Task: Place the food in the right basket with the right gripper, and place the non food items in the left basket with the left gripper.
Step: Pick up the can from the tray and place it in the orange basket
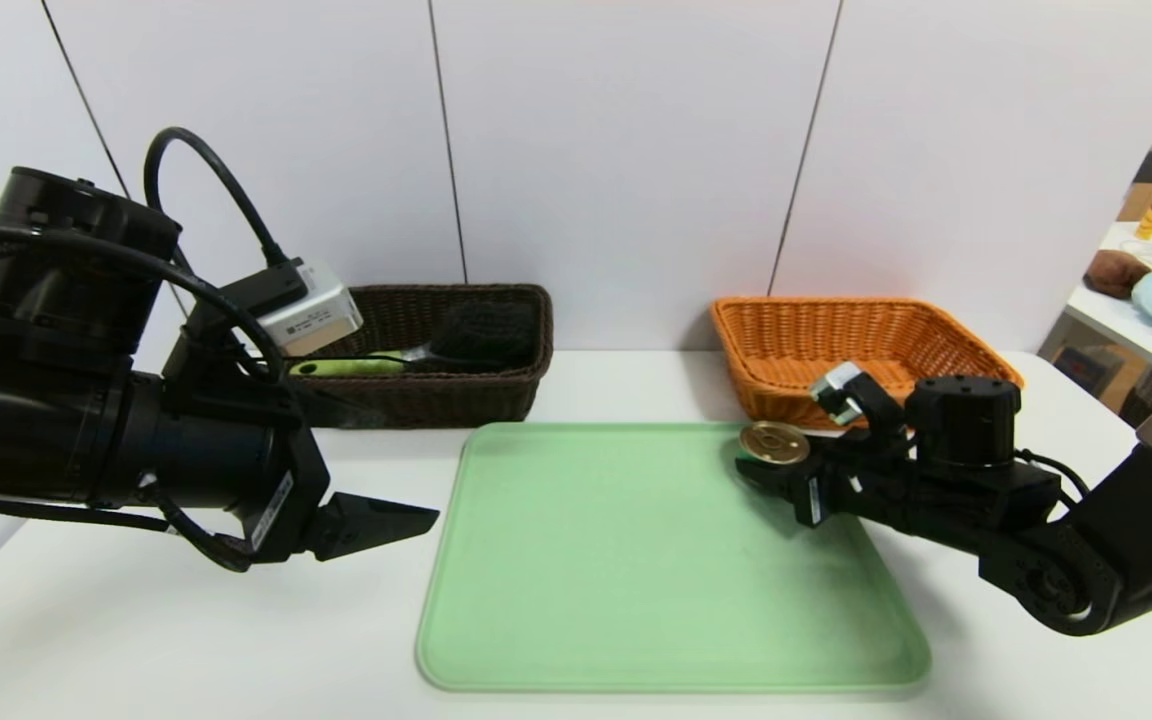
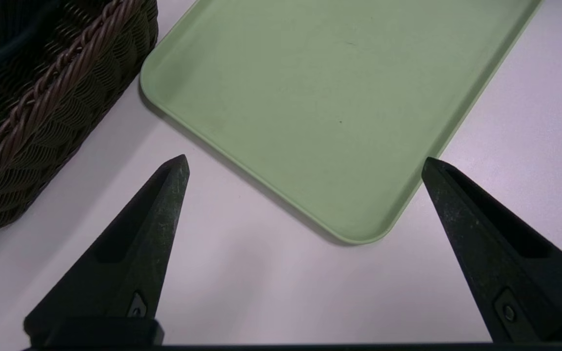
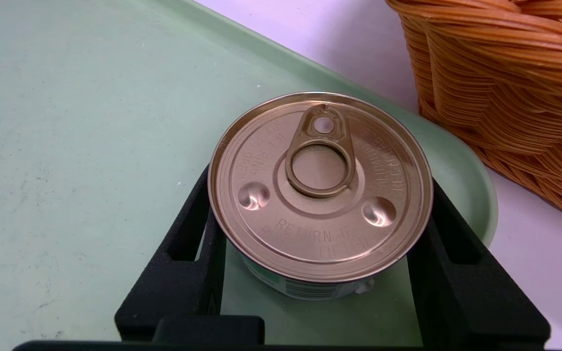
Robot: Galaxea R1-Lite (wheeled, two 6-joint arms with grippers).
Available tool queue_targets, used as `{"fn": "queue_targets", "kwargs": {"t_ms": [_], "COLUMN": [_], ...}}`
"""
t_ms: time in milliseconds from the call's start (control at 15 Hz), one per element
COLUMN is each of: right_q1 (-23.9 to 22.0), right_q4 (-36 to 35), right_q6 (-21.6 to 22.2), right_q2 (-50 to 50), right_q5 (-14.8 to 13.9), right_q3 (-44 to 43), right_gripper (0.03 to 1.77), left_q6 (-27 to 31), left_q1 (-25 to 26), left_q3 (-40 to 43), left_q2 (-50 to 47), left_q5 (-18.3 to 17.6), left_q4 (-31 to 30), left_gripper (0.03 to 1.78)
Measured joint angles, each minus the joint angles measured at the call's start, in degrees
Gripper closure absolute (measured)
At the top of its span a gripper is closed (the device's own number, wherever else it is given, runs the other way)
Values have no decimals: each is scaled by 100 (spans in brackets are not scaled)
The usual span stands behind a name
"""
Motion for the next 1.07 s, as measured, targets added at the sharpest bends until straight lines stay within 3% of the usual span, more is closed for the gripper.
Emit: {"fn": "queue_targets", "kwargs": {"t_ms": [1067], "right_q1": [77], "right_q4": [557], "right_q6": [280], "right_q2": [-778], "right_q5": [85], "right_q3": [9], "right_gripper": [81], "left_q6": [5], "left_q1": [-2], "left_q3": [-13], "left_q2": [-21], "left_q5": [-11], "left_q4": [-44], "left_gripper": [12]}}
